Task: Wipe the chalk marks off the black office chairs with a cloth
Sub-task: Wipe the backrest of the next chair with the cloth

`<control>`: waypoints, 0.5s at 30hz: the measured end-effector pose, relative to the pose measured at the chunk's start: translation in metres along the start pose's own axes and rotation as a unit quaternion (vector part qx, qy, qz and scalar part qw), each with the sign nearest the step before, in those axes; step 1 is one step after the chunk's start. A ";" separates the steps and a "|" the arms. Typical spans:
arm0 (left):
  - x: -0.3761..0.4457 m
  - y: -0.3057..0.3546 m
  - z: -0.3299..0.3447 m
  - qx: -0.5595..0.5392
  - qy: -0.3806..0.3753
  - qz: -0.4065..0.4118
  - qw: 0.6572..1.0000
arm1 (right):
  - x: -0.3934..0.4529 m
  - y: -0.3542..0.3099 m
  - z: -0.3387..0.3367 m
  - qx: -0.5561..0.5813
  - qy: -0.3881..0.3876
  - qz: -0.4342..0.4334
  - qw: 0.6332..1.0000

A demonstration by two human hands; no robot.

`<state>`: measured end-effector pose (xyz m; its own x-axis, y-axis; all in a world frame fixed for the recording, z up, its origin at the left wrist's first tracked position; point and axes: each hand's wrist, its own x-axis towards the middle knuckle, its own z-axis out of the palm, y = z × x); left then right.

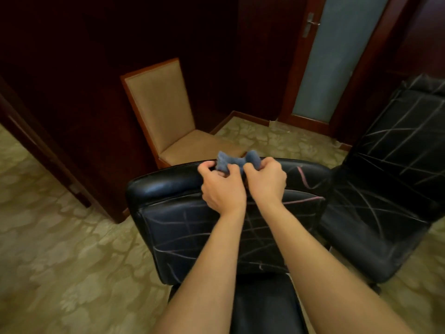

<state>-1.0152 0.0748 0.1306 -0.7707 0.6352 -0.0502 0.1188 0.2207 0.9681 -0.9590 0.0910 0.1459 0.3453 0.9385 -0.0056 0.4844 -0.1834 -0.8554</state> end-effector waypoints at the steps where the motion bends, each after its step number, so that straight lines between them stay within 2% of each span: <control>1: -0.007 0.002 0.008 -0.009 -0.002 0.002 1.000 | 0.005 0.006 -0.008 0.006 0.012 0.006 1.000; 4: -0.014 -0.001 0.017 -0.068 0.020 -0.023 0.997 | 0.005 0.011 -0.012 0.035 0.027 0.011 0.999; 6: -0.007 -0.007 0.012 -0.129 0.046 -0.089 0.987 | -0.006 0.007 -0.002 0.056 0.026 0.005 0.998; 8: 0.004 -0.009 0.001 -0.209 0.061 -0.185 0.958 | -0.018 0.003 0.010 0.070 0.016 -0.001 0.997; 11: 0.021 -0.008 -0.027 -0.292 0.007 -0.303 0.907 | -0.033 -0.005 0.026 0.082 -0.019 -0.010 0.996; 15: 0.043 -0.018 -0.050 -0.269 -0.063 -0.323 0.905 | -0.042 -0.017 0.039 0.046 -0.078 -0.028 0.996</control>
<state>-1.0819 0.0615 0.1228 -0.4884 0.5899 -0.6430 -0.6795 0.2052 0.7043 -1.0132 0.0662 0.1407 0.1875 0.9818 -0.0316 0.4213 -0.1094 -0.9003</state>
